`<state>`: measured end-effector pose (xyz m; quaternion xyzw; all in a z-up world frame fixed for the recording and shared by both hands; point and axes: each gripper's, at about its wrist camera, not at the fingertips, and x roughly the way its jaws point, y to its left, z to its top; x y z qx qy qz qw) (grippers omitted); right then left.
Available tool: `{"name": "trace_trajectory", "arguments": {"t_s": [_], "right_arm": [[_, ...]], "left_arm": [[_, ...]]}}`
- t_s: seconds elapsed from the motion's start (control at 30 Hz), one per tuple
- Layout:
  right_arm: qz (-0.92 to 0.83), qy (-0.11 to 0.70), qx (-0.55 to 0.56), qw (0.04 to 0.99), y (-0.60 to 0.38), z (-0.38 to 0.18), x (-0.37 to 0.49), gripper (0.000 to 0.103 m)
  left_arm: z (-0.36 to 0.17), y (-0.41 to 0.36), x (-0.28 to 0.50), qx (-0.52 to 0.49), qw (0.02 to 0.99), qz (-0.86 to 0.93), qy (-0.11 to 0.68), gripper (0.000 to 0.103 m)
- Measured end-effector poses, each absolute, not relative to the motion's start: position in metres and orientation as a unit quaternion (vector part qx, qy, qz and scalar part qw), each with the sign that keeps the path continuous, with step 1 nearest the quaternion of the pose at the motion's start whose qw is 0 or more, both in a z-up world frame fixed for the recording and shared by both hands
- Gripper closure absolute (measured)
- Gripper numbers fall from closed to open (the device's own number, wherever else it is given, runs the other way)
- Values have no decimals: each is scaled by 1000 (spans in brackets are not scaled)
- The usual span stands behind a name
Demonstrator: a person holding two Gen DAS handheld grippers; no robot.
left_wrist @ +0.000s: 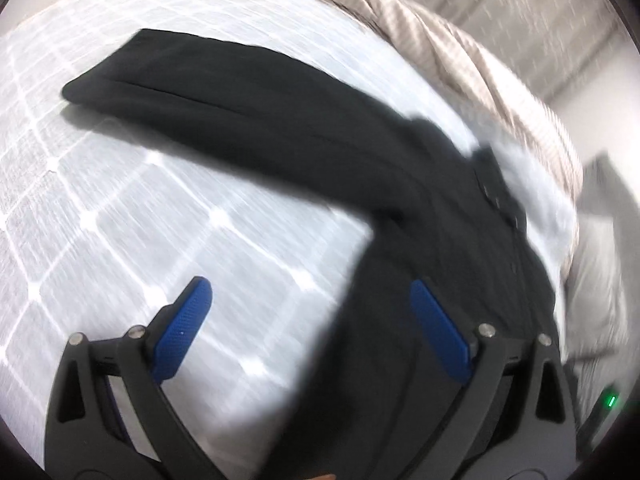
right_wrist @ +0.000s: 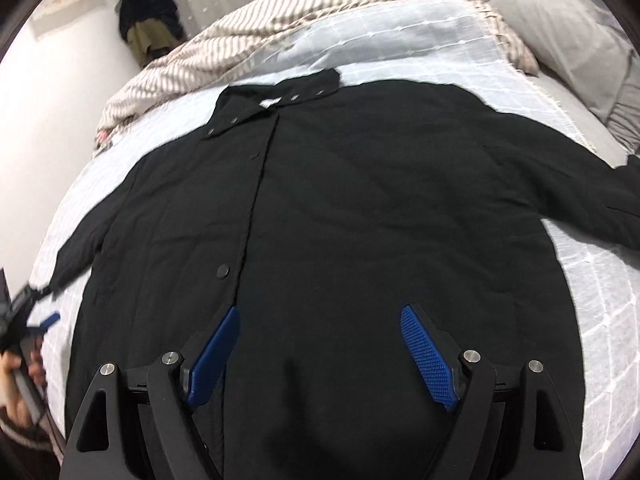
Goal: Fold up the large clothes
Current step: 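Grasp one side of the black jacket with the left gripper and fold it inward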
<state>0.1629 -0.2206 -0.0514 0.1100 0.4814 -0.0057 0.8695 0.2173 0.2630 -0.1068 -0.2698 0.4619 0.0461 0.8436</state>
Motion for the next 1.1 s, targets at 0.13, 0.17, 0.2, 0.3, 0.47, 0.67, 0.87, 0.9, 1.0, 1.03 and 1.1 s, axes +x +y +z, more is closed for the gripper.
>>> {"name": "trace_trajectory", "arguments": {"t_s": [0.13, 0.17, 0.2, 0.3, 0.47, 0.67, 0.87, 0.9, 1.0, 1.03, 1.1], "right_arm": [[-27, 488, 85, 868, -218, -58, 166, 19], [-28, 488, 85, 868, -218, -58, 167, 19], [-28, 486, 88, 869, -219, -59, 166, 19], [-25, 483, 104, 869, -222, -60, 165, 19], [-35, 486, 112, 866, -227, -64, 166, 19], [-33, 497, 107, 860, -221, -72, 169, 19], [-32, 496, 99, 862, -218, -73, 169, 19], [-32, 495, 100, 862, -218, -72, 170, 19], [-36, 491, 106, 864, -221, -71, 171, 19], [-36, 491, 108, 864, -222, -71, 171, 19], [-34, 492, 114, 862, -223, -72, 171, 19]], "left_arm": [[-125, 293, 229, -306, 841, 74, 440, 4], [-128, 297, 231, -313, 840, 75, 437, 5], [-132, 302, 234, -324, 838, 78, 431, 7], [-138, 317, 237, -359, 839, 76, 402, 9], [-140, 336, 246, -400, 840, 79, 359, 10], [-147, 361, 257, -427, 834, 123, 327, 28], [-145, 384, 265, -464, 807, 162, 328, 95], [-134, 382, 264, -457, 816, 158, 317, 96], [-91, 360, 269, -381, 864, 148, 293, 97], [-75, 349, 270, -355, 879, 141, 284, 97], [-46, 328, 273, -321, 901, 120, 264, 97]]}}
